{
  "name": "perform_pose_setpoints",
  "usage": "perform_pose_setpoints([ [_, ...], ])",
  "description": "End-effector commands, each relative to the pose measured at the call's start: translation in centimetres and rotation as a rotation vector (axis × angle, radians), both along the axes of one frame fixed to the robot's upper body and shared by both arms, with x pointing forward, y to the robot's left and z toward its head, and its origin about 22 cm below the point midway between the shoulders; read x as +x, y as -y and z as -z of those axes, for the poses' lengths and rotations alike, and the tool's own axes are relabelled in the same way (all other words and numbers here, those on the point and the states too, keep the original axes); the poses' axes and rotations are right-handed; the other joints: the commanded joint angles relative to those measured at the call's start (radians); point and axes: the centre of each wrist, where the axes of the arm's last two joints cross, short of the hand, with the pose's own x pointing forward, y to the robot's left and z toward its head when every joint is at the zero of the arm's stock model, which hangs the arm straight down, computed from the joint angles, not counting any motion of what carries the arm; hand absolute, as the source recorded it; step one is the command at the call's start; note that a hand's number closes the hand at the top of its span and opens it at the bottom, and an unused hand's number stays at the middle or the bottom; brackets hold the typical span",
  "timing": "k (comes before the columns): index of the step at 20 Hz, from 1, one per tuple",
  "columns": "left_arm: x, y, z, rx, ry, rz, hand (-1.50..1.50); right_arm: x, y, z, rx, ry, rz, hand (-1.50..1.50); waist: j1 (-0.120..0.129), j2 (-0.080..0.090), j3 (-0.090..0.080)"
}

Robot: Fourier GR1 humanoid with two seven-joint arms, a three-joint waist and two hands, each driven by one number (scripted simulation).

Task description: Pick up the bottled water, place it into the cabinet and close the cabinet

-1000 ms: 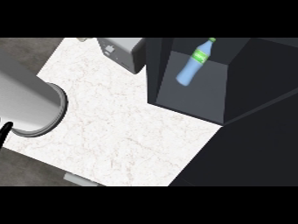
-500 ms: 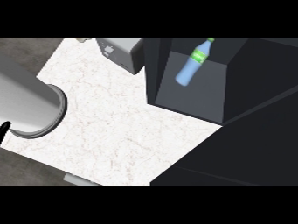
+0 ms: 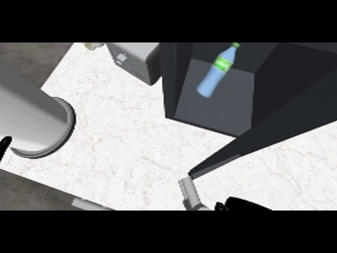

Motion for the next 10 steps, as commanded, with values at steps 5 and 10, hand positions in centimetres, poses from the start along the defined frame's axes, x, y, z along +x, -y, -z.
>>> perform_pose_setpoints([
  [5, 0.0, -0.7, 0.4, -0.001, -0.013, -0.023, -1.50, 5.8, -4.1, -0.3, -0.039, -0.083, 0.119, 1.50, -0.013, -0.004, 0.006],
  [10, -0.3, -1.5, 0.5, 0.007, -0.030, -0.044, -1.50, 9.9, -6.6, -2.7, 0.027, -0.066, 0.299, 1.50, -0.041, -0.020, 0.012],
])
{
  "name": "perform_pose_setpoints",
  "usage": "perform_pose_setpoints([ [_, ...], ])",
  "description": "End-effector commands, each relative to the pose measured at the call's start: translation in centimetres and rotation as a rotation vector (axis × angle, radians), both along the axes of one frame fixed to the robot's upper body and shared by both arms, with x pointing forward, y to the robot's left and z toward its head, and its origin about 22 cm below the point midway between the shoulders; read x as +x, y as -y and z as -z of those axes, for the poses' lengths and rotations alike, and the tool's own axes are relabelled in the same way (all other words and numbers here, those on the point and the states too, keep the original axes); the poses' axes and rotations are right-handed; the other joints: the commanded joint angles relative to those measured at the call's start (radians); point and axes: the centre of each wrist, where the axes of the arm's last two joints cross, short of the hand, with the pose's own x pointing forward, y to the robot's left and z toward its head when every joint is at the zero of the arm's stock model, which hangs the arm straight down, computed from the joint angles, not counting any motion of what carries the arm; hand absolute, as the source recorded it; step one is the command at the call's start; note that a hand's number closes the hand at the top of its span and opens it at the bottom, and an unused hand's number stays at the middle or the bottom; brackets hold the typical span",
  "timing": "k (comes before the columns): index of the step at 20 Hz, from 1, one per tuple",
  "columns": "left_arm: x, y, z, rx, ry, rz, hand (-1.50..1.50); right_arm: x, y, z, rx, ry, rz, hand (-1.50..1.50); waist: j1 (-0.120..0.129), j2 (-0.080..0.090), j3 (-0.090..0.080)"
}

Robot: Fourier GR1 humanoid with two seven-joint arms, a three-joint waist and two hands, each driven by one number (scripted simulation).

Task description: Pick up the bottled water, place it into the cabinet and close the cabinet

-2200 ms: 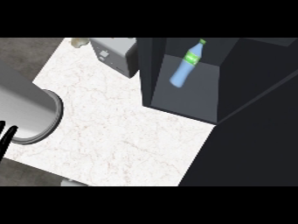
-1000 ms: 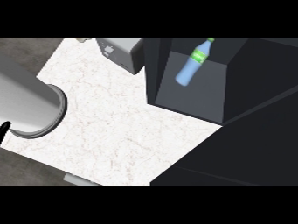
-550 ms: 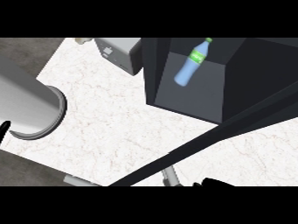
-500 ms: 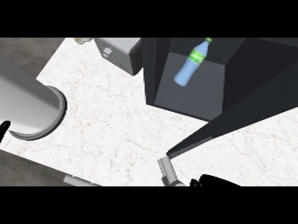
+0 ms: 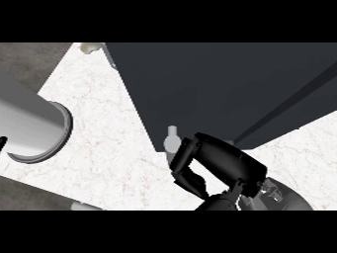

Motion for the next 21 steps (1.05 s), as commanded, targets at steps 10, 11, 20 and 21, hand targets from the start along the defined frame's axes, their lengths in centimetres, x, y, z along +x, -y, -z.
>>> perform_pose_setpoints([
  [10, -0.4, -1.1, 0.4, -0.015, 0.007, -0.032, -1.50, 10.7, -5.0, -5.1, 0.093, -0.029, 0.427, 1.50, -0.037, -0.006, 0.009],
  [11, -0.8, -0.9, 0.8, -0.040, -0.006, -0.028, -1.50, 11.1, -4.9, -4.9, 0.117, -0.044, 0.468, 1.50, -0.027, -0.003, 0.009],
  [20, -0.9, -1.8, 1.1, -0.032, 0.003, -0.056, -1.50, 13.1, -5.6, -5.0, 0.233, -0.146, 0.565, -1.50, -0.057, 0.000, 0.010],
  [21, -0.9, -1.7, 0.9, -0.035, 0.004, -0.044, -1.50, 13.1, -6.3, -5.7, 0.236, -0.146, 0.559, -1.50, -0.065, -0.007, 0.011],
])
